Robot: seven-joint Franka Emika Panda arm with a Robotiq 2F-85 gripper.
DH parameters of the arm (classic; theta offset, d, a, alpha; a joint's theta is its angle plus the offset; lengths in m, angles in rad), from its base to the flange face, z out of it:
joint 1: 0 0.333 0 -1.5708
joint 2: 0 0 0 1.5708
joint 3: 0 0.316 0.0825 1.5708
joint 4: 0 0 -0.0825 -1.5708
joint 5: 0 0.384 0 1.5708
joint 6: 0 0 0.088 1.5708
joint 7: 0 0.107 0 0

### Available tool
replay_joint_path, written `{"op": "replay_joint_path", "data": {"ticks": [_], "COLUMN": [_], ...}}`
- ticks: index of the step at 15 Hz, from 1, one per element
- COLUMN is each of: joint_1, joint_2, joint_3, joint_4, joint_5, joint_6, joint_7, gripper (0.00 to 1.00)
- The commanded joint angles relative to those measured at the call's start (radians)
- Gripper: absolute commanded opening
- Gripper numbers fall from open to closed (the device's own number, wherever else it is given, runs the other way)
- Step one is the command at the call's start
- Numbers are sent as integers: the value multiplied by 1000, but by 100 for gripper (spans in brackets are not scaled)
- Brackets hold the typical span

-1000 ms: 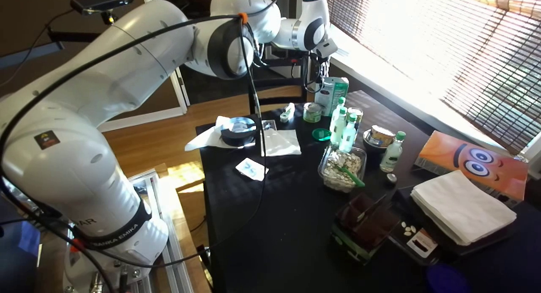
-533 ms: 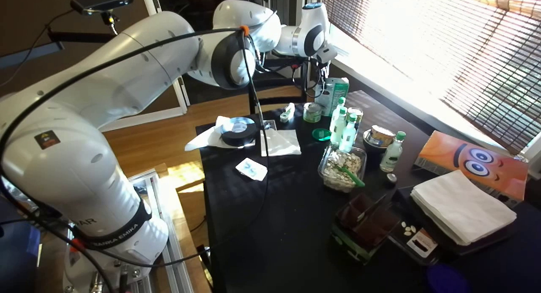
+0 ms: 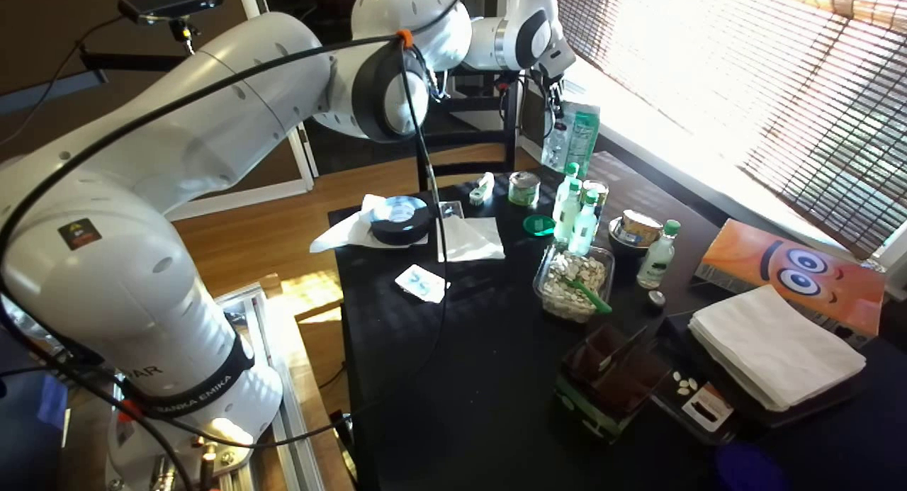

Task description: Move the white packet to the right

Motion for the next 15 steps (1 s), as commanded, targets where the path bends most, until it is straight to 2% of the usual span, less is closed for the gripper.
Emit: {"op": "replay_joint_path", "data": {"ticks": [1, 6, 9, 10, 11, 15], "joint_1": [9, 43, 89, 111, 53, 88], "joint_2": [-87, -206, -242, -257, -194, -209], "joint_3": [-64, -246, -361, -371, -331, -381], "joint_4": [-12, -89, -160, -199, -80, -137], "joint_5": [-18, -84, -138, -130, -94, -106], "joint_6": [52, 33, 6, -28, 2, -31], "joint_7": [148, 388, 545, 597, 488, 587], "gripper": [1, 1, 1, 1, 3, 1]}}
